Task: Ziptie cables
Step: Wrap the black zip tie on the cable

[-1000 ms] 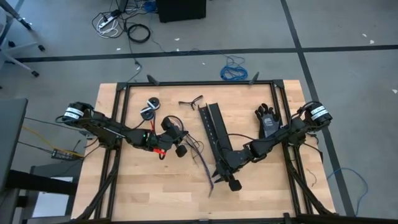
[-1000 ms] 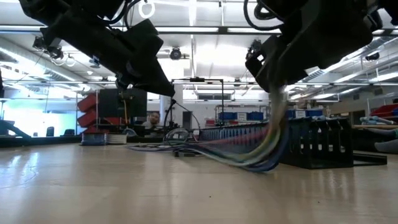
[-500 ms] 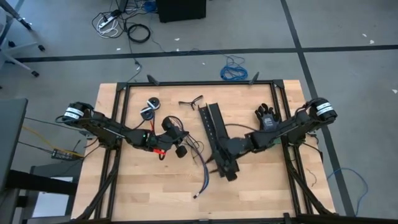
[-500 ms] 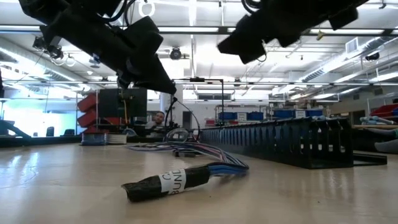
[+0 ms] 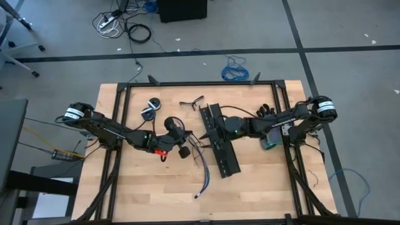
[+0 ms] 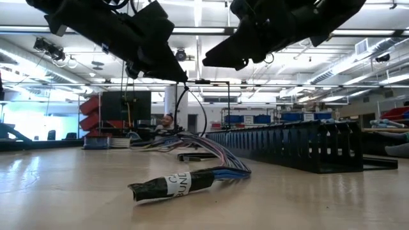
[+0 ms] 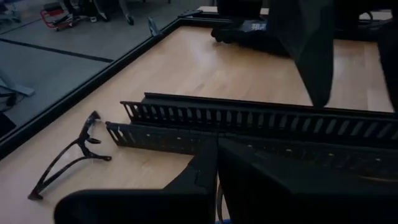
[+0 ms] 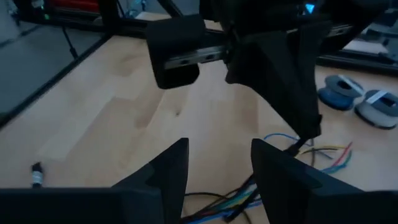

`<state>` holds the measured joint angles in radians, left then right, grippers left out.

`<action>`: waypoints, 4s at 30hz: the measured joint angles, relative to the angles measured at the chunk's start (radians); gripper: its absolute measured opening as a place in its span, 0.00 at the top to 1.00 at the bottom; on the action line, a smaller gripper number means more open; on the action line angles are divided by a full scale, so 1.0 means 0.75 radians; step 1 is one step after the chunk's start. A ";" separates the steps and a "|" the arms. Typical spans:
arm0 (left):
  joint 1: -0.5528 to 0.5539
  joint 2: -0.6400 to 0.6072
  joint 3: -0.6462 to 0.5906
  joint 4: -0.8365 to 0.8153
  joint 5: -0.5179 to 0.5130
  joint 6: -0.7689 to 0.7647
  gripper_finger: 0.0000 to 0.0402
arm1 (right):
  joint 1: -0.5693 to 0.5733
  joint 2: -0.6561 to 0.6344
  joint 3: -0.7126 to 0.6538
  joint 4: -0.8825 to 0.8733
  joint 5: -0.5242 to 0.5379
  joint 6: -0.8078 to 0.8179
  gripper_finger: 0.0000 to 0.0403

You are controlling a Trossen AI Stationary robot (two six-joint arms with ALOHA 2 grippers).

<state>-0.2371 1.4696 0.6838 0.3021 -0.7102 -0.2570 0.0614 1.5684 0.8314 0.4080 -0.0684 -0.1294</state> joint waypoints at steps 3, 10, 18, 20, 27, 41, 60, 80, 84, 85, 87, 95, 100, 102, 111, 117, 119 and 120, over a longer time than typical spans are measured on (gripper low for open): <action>0.001 0.000 0.000 -0.001 -0.017 -0.007 1.00 | -0.044 0.000 0.000 0.009 -0.024 -0.017 0.59; 0.001 0.001 0.001 0.012 -0.043 -0.011 1.00 | -0.123 0.113 -0.002 0.153 -0.147 -0.008 0.62; 0.001 0.001 0.001 0.028 -0.067 -0.022 1.00 | -0.161 0.178 -0.001 0.265 0.020 0.078 0.67; 0.001 0.001 0.001 0.031 -0.075 -0.022 1.00 | -0.164 0.178 -0.001 0.265 0.027 0.121 0.68; 0.001 0.001 0.001 0.048 -0.134 -0.055 1.00 | -0.162 0.177 -0.001 0.254 0.027 0.253 0.70; 0.001 0.002 0.001 0.096 -0.144 -0.084 1.00 | -0.160 0.176 -0.001 0.305 0.064 0.287 0.70; 0.001 0.002 0.001 0.121 -0.161 -0.083 1.00 | -0.137 0.175 -0.001 0.320 0.181 0.337 0.70; 0.002 0.005 0.001 0.116 -0.173 -0.074 1.00 | -0.099 0.232 -0.001 0.418 0.170 0.391 0.71; 0.002 0.005 0.001 0.117 -0.173 -0.072 1.00 | -0.103 0.232 -0.001 0.425 0.168 0.391 0.71; 0.002 0.005 0.001 0.117 -0.174 -0.072 1.00 | -0.103 0.232 -0.001 0.424 0.168 0.391 0.71; 0.002 0.005 0.001 0.118 -0.173 -0.072 1.00 | -0.104 0.233 -0.001 0.423 0.168 0.391 0.71; 0.002 0.005 0.001 0.118 -0.173 -0.072 1.00 | -0.104 0.239 -0.001 0.422 0.168 0.384 0.75; 0.002 0.006 0.001 0.118 -0.173 -0.072 1.00 | -0.105 0.239 -0.001 0.421 0.177 0.376 0.79; 0.002 0.006 0.001 0.119 -0.173 -0.072 1.00 | -0.105 0.239 -0.001 0.421 0.192 0.359 0.81; 0.002 0.006 0.001 0.119 -0.173 -0.072 1.00 | -0.109 0.239 -0.001 0.422 0.237 0.321 0.88; 0.002 0.005 0.001 0.128 -0.172 -0.072 1.00 | -0.109 0.239 -0.001 0.422 0.238 0.314 0.93; 0.002 0.006 0.001 0.128 -0.172 -0.072 1.00 | -0.109 0.239 -0.001 0.422 0.239 0.307 0.94; 0.002 0.006 0.001 0.129 -0.172 -0.073 1.00 | -0.109 0.239 -0.001 0.422 0.239 0.307 0.95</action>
<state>-0.2359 1.4738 0.6846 0.3988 -0.8391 -0.3115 -0.0200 1.7477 0.8310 0.7246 0.1108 0.1005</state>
